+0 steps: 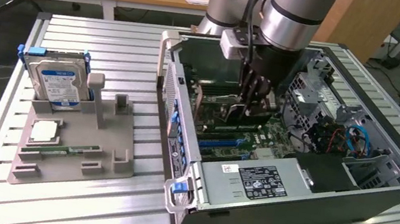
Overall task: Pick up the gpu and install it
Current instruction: 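Insert the gpu into the slot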
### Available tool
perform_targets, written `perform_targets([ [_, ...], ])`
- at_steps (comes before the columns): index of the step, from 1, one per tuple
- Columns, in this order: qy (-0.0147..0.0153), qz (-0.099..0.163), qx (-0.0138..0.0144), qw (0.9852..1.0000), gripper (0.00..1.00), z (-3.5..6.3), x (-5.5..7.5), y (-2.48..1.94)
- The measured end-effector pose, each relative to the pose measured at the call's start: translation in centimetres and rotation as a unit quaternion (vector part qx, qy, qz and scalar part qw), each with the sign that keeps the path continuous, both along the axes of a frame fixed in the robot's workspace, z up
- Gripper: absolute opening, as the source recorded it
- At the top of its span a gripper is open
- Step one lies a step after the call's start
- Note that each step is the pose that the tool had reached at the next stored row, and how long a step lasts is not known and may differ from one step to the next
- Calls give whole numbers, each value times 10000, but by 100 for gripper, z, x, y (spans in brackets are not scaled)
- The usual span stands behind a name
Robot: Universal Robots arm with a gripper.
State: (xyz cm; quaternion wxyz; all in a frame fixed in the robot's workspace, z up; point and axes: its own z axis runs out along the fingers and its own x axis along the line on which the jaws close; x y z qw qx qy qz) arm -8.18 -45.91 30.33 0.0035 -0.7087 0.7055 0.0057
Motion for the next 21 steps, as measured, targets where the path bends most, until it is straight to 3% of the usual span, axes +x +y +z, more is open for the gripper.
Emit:
perform_targets([
  [21,0,0,0,10000,27,-204,-17,-15],
])
